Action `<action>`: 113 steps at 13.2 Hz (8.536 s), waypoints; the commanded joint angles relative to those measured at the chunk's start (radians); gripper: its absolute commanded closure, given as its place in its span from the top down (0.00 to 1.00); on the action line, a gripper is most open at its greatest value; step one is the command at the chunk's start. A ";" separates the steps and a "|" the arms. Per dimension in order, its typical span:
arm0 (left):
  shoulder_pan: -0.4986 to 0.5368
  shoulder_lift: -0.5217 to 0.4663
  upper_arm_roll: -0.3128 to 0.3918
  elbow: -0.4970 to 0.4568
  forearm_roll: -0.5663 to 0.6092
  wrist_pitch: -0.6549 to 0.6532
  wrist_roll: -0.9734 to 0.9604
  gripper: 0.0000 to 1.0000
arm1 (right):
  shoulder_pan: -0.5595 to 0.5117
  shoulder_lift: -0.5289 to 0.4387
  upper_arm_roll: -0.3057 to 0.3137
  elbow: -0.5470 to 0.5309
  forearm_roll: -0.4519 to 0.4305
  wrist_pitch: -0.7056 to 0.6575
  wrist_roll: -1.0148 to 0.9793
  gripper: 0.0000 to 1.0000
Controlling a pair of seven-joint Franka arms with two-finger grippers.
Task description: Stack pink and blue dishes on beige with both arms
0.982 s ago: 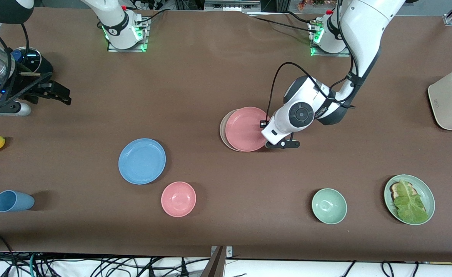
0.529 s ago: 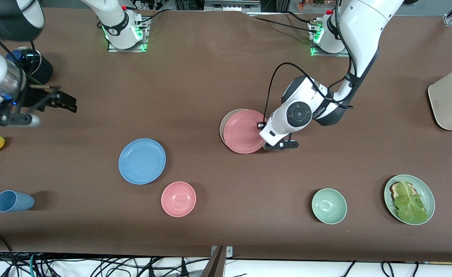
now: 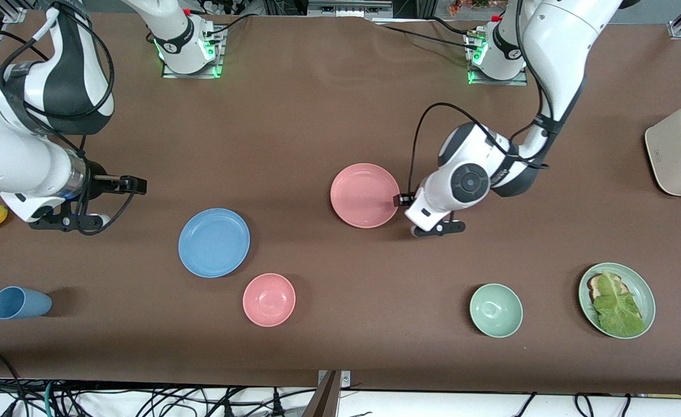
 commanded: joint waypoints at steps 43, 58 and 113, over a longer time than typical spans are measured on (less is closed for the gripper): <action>0.085 -0.599 0.400 0.063 -0.003 -0.491 0.604 1.00 | -0.010 0.214 0.051 -0.132 0.072 0.455 -0.123 0.00; 0.096 -0.548 0.402 0.138 -0.005 -0.486 0.605 1.00 | 0.284 0.281 0.247 -0.034 0.131 0.577 0.520 0.00; 0.139 -0.505 0.389 0.213 -0.051 -0.477 0.604 1.00 | -0.258 -0.432 0.277 -0.210 0.064 -0.079 0.105 1.00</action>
